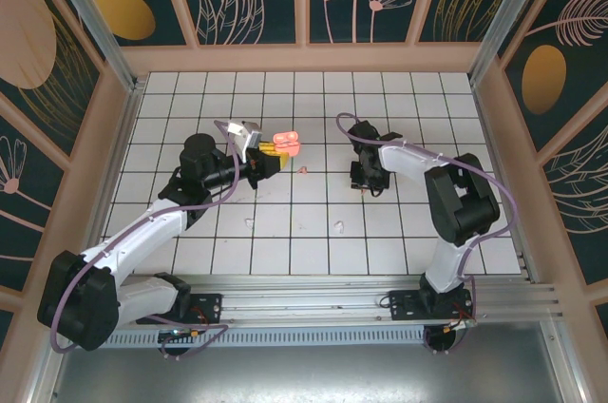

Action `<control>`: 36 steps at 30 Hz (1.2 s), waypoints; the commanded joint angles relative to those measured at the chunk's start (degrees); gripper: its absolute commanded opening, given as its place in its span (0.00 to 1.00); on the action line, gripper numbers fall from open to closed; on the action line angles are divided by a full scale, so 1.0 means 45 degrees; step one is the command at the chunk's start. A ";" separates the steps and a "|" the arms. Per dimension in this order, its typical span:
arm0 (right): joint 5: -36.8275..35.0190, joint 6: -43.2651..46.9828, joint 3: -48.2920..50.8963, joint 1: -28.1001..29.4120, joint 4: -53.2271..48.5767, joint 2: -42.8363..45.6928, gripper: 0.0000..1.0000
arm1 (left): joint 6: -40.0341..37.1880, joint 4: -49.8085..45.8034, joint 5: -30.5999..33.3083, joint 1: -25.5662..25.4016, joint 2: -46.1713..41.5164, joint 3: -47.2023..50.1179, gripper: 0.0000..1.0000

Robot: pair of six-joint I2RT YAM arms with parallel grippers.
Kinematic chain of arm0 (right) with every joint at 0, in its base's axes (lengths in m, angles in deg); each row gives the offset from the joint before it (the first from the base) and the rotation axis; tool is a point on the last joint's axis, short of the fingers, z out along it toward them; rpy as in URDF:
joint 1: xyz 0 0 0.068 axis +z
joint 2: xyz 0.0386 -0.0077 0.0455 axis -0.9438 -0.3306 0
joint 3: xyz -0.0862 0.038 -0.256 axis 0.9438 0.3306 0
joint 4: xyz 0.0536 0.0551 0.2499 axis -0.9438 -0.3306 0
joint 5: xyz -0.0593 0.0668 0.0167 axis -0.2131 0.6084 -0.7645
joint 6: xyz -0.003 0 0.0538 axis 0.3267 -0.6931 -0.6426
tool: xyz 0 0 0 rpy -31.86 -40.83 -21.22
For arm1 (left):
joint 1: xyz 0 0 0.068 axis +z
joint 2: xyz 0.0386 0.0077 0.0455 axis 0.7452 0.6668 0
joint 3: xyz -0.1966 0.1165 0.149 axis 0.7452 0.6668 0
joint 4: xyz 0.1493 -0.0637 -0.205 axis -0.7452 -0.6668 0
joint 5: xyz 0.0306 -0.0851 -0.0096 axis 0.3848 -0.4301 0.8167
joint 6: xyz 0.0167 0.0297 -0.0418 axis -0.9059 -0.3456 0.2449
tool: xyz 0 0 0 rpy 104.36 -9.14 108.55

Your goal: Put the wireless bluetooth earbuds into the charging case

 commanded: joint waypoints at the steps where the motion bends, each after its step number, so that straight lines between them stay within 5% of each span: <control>1: -0.0165 -0.0160 -0.0410 0.0093 -0.0241 -0.0347 0.37 | -0.0028 0.0137 -0.0032 -0.0053 0.0057 -0.0352 0.02; 20: -0.0156 0.0079 -0.0402 0.0087 -0.0426 -0.0488 0.31 | -0.0009 0.0192 -0.0054 -0.0053 0.0189 -0.0356 0.02; 36: -0.0690 0.0021 -0.0655 0.0107 -0.0524 0.0371 0.15 | -0.0085 0.0190 -0.0072 -0.0053 0.0103 -0.0200 0.02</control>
